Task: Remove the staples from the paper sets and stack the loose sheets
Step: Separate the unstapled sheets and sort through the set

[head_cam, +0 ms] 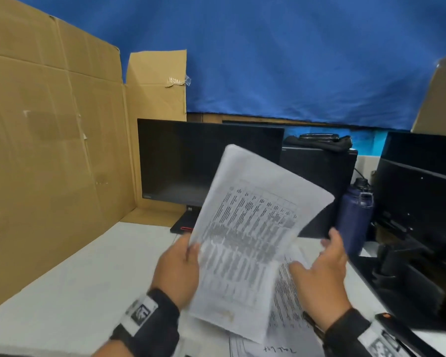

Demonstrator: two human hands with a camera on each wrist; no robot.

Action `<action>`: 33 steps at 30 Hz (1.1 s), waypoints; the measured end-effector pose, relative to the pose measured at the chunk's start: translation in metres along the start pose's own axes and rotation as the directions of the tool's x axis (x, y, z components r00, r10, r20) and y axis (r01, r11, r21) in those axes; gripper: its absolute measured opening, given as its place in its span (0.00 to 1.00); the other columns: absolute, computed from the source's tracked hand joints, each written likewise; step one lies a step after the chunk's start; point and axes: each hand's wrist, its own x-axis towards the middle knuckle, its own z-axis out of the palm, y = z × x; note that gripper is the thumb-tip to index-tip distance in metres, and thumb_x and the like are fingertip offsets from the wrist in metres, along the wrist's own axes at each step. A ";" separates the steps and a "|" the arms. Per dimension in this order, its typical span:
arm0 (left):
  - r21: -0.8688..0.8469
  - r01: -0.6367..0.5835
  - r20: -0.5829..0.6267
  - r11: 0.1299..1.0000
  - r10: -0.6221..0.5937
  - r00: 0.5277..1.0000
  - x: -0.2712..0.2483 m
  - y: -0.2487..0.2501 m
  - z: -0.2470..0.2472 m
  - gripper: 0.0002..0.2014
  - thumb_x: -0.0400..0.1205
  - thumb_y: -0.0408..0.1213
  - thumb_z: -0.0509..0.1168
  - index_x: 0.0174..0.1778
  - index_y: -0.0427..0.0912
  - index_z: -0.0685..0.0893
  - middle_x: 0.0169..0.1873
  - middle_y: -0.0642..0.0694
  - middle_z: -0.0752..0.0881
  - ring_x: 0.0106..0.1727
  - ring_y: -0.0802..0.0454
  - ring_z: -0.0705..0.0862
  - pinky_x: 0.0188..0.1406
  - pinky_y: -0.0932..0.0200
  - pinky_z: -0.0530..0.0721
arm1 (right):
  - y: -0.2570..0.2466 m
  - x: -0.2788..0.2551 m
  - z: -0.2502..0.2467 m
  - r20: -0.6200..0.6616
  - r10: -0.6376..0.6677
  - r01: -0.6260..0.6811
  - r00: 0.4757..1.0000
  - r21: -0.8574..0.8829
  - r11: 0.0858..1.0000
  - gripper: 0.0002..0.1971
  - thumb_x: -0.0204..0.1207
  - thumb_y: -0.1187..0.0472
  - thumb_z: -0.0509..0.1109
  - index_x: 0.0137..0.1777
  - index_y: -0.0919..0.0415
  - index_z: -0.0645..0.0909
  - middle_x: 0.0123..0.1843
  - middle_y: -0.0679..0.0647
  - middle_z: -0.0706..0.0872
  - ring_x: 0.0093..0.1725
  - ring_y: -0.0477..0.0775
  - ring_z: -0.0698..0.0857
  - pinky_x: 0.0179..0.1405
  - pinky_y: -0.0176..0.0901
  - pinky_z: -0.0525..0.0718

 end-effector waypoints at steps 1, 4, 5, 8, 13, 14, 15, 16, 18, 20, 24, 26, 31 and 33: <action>0.141 -0.052 -0.008 0.989 0.054 0.999 0.008 0.008 -0.010 0.11 0.92 0.40 0.56 0.48 0.53 0.80 0.38 0.52 0.87 0.43 0.45 0.86 0.46 0.47 0.87 | -0.012 -0.003 -0.007 -0.035 -0.116 0.112 0.993 -0.120 0.986 0.51 0.69 0.66 0.76 0.87 0.54 0.49 0.83 0.58 0.61 0.82 0.60 0.61 0.84 0.59 0.61; 0.519 -0.243 0.052 0.820 0.253 0.966 0.026 0.043 -0.033 0.09 0.88 0.37 0.57 0.50 0.55 0.80 0.38 0.52 0.85 0.45 0.41 0.86 0.47 0.48 0.81 | -0.047 -0.017 -0.015 0.016 -0.597 0.513 0.802 -0.530 0.675 0.49 0.67 0.57 0.75 0.87 0.58 0.56 0.85 0.63 0.61 0.87 0.68 0.55 0.83 0.68 0.55; 0.633 -0.309 0.105 0.709 0.318 0.942 0.028 0.059 -0.036 0.08 0.86 0.37 0.58 0.51 0.55 0.80 0.40 0.51 0.87 0.47 0.42 0.87 0.50 0.48 0.78 | -0.054 -0.019 -0.012 0.084 -0.679 0.569 0.729 -0.626 0.533 0.46 0.67 0.55 0.74 0.86 0.59 0.61 0.85 0.64 0.64 0.87 0.71 0.56 0.83 0.71 0.54; 0.813 -0.462 0.313 0.354 0.404 0.860 0.019 0.101 -0.033 0.07 0.83 0.38 0.60 0.54 0.54 0.80 0.46 0.51 0.88 0.52 0.43 0.86 0.53 0.47 0.71 | -0.064 -0.017 0.007 0.292 -0.636 0.608 0.714 -0.709 0.356 0.37 0.70 0.55 0.69 0.82 0.59 0.71 0.75 0.62 0.80 0.80 0.70 0.72 0.78 0.70 0.65; 0.800 -0.565 0.397 0.204 0.526 0.752 0.010 0.116 -0.026 0.10 0.85 0.39 0.60 0.60 0.52 0.81 0.48 0.51 0.84 0.52 0.43 0.77 0.62 0.42 0.70 | -0.078 0.001 0.015 0.317 -0.510 0.580 0.800 -0.629 0.517 0.01 0.75 0.55 0.60 0.42 0.50 0.71 0.32 0.46 0.75 0.29 0.57 0.76 0.22 0.43 0.68; 0.796 -0.555 0.332 0.239 0.596 0.732 0.013 0.111 -0.027 0.17 0.83 0.38 0.61 0.68 0.53 0.79 0.53 0.50 0.85 0.59 0.42 0.78 0.65 0.40 0.70 | -0.079 0.008 0.012 0.307 -0.455 0.539 0.836 -0.620 0.571 0.04 0.77 0.55 0.58 0.42 0.51 0.70 0.31 0.46 0.73 0.31 0.57 0.74 0.25 0.45 0.68; 0.797 -0.528 0.230 0.293 0.661 0.714 0.016 0.104 -0.030 0.26 0.81 0.37 0.64 0.77 0.53 0.74 0.61 0.49 0.83 0.68 0.41 0.77 0.69 0.37 0.69 | -0.077 0.015 0.007 0.269 -0.411 0.486 0.871 -0.599 0.637 0.05 0.79 0.56 0.58 0.42 0.53 0.70 0.31 0.47 0.73 0.33 0.59 0.74 0.29 0.47 0.70; 0.793 -0.481 0.094 0.375 0.704 0.704 0.018 0.099 -0.033 0.35 0.79 0.38 0.67 0.84 0.53 0.66 0.69 0.48 0.80 0.75 0.39 0.73 0.73 0.35 0.67 | -0.073 0.023 0.002 0.212 -0.385 0.435 0.898 -0.563 0.703 0.05 0.79 0.58 0.60 0.41 0.55 0.71 0.31 0.49 0.75 0.34 0.61 0.75 0.31 0.48 0.73; 0.682 -0.360 -0.197 0.637 0.634 0.748 0.018 0.085 -0.041 0.49 0.77 0.42 0.74 0.90 0.52 0.53 0.80 0.43 0.70 0.84 0.37 0.64 0.78 0.30 0.63 | -0.060 0.036 -0.007 0.120 -0.327 0.344 0.938 -0.451 0.823 0.06 0.79 0.61 0.61 0.40 0.58 0.73 0.32 0.52 0.80 0.35 0.62 0.79 0.30 0.47 0.73; 0.370 -0.217 -0.348 0.903 0.351 0.869 0.020 0.067 -0.046 0.58 0.75 0.42 0.80 0.90 0.53 0.43 0.85 0.41 0.62 0.87 0.38 0.59 0.84 0.28 0.60 | -0.051 0.047 -0.016 0.091 -0.253 0.269 0.963 -0.303 0.914 0.05 0.79 0.63 0.63 0.42 0.58 0.79 0.37 0.53 0.85 0.36 0.59 0.83 0.29 0.43 0.75; -0.318 0.154 0.091 0.936 -0.131 0.987 0.015 0.040 -0.030 0.52 0.83 0.35 0.75 0.90 0.58 0.42 0.82 0.42 0.74 0.79 0.50 0.78 0.75 0.46 0.79 | -0.036 0.056 -0.016 0.132 -0.132 0.133 0.982 0.002 0.991 0.08 0.76 0.65 0.70 0.52 0.60 0.89 0.49 0.50 0.93 0.50 0.54 0.90 0.51 0.50 0.89; -0.501 0.288 0.235 0.816 -0.192 0.953 0.015 0.031 -0.017 0.29 0.88 0.31 0.67 0.84 0.50 0.65 0.66 0.44 0.90 0.61 0.53 0.91 0.62 0.49 0.87 | -0.030 0.050 -0.008 0.180 -0.104 0.090 0.978 0.081 0.993 0.09 0.74 0.63 0.72 0.53 0.56 0.90 0.51 0.47 0.94 0.53 0.53 0.92 0.58 0.57 0.89; -0.410 0.154 0.099 0.899 -0.124 0.987 0.008 0.030 0.004 0.14 0.90 0.33 0.58 0.60 0.51 0.87 0.56 0.56 0.94 0.56 0.55 0.92 0.58 0.50 0.90 | -0.018 0.027 0.002 0.159 -0.187 0.171 0.969 0.107 0.979 0.09 0.84 0.64 0.65 0.50 0.48 0.82 0.49 0.37 0.89 0.50 0.34 0.86 0.43 0.29 0.79; -0.346 0.070 0.011 0.936 -0.071 0.997 0.002 0.030 0.012 0.13 0.90 0.35 0.58 0.61 0.52 0.85 0.56 0.58 0.93 0.56 0.57 0.91 0.57 0.52 0.90 | -0.013 0.019 0.007 0.132 -0.246 0.231 0.960 0.118 0.966 0.10 0.86 0.64 0.63 0.51 0.45 0.79 0.50 0.33 0.86 0.50 0.27 0.84 0.41 0.23 0.78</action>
